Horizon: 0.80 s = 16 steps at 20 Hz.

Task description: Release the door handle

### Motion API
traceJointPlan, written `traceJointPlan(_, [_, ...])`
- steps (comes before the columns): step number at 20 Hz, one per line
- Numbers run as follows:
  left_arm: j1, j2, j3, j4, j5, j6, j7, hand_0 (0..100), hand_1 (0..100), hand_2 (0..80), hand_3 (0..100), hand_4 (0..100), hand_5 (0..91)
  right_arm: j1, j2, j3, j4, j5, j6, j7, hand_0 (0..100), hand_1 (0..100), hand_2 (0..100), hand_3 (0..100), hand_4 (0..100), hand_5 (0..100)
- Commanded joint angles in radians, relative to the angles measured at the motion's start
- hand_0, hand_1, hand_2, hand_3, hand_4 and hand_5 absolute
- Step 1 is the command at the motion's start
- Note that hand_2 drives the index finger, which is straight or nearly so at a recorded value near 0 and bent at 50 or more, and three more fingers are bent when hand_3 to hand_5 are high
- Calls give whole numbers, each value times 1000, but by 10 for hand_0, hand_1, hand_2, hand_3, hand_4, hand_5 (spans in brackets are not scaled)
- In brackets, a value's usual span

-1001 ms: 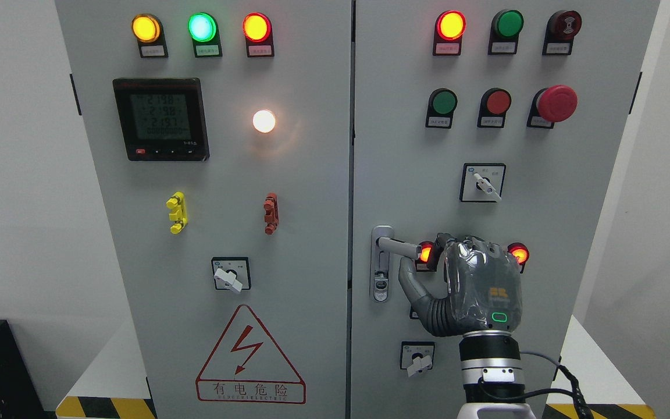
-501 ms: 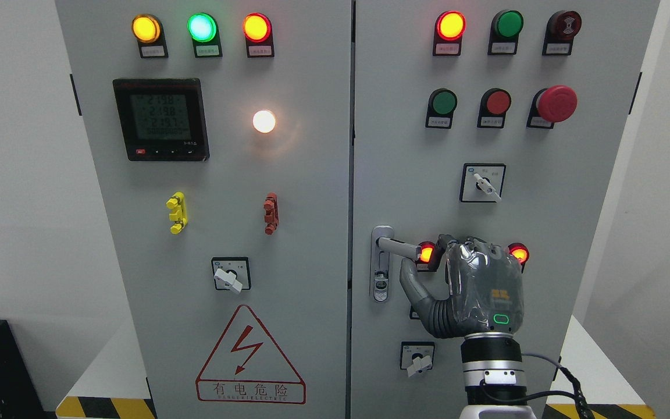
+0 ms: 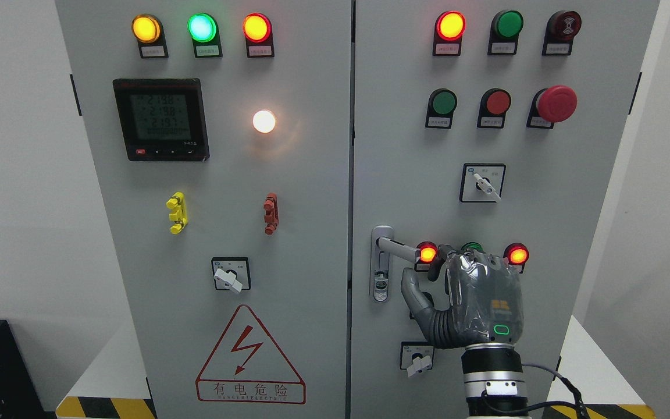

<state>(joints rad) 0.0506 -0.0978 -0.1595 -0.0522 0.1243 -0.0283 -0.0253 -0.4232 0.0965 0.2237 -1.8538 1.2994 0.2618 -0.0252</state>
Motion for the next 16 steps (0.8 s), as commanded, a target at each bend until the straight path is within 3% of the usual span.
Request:
traceJointPlan(1, [0, 0, 0, 0, 0, -1, -1, 0, 0, 47, 112, 6, 0, 46, -43, -1, -70, -8, -4, -4, 486, 403, 657, 930, 778, 763])
traceJointPlan(4, [0, 0, 0, 0, 0, 1, -1, 0, 0, 47, 112, 7, 0, 78, -70, -4, -105, -8, -3, -4, 504, 404, 624, 883, 742, 701])
traceJointPlan(9, [0, 1, 0, 0, 0, 1, -1, 0, 0, 47, 112, 8, 0, 110, -100, -36, -146, -31, -3, -2, 526, 396, 493, 641, 591, 578])
traceJointPlan(11, [0, 0, 0, 0, 0, 1, -1, 0, 0, 47, 112, 8, 0, 127, -106, -44, -172, -48, -4, -2, 528, 394, 388, 507, 508, 480])
traceJointPlan(14, [0, 1, 0, 0, 0, 1, -1, 0, 0, 47, 111, 8, 0, 158, -132, -64, -214, -74, -4, -4, 539, 375, 238, 302, 329, 253])
traceJointPlan(16, [0, 0, 0, 0, 0, 1, -1, 0, 0, 48, 111, 8, 0, 185, -132, -89, -237, -103, -18, -4, 544, 365, 176, 242, 235, 132])
